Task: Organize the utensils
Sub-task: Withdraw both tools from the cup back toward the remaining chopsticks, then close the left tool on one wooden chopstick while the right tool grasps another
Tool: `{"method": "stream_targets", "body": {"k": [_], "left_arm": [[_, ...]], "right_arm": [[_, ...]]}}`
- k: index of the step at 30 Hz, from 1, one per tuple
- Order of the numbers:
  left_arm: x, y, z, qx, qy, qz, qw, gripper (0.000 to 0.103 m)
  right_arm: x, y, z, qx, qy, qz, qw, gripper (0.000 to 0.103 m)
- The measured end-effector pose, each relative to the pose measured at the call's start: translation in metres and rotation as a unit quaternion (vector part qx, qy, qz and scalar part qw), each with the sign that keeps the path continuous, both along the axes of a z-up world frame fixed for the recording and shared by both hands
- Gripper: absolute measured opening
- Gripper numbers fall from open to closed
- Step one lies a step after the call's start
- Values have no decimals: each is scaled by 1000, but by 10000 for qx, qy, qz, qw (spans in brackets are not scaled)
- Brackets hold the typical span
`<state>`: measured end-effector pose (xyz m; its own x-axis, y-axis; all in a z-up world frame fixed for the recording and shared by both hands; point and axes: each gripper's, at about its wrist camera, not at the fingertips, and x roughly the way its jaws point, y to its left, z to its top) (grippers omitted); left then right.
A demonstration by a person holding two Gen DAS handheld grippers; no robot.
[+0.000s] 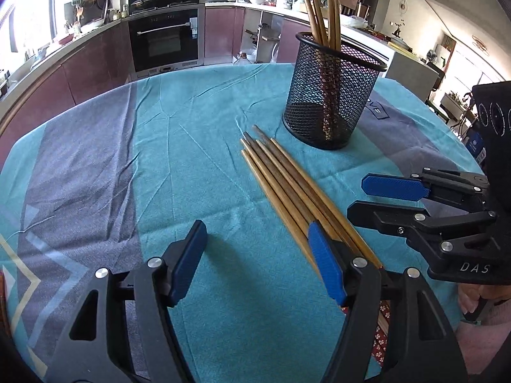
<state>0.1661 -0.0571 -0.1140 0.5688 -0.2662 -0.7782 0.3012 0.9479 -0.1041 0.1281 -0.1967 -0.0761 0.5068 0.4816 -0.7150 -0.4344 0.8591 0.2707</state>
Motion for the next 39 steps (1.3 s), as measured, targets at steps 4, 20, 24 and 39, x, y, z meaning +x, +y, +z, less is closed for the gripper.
{"method": "stream_targets", "body": {"k": [4, 20, 24, 39], "left_arm": [[-1, 0, -1, 44, -26, 6, 10000, 62], [-1, 5, -1, 152, -65, 25, 9999, 47], [0, 7, -1, 143, -68, 34, 9999, 42], [8, 14, -1, -23, -24, -25, 10000, 24]], "right_arm": [[0, 5, -2, -24, 5, 16, 10000, 39], [-1, 14, -3, -192, -34, 35, 9998, 39], [-1, 17, -4, -310, -39, 7, 9995, 37], [6, 35, -6, -894, -189, 3, 9958, 30]]}}
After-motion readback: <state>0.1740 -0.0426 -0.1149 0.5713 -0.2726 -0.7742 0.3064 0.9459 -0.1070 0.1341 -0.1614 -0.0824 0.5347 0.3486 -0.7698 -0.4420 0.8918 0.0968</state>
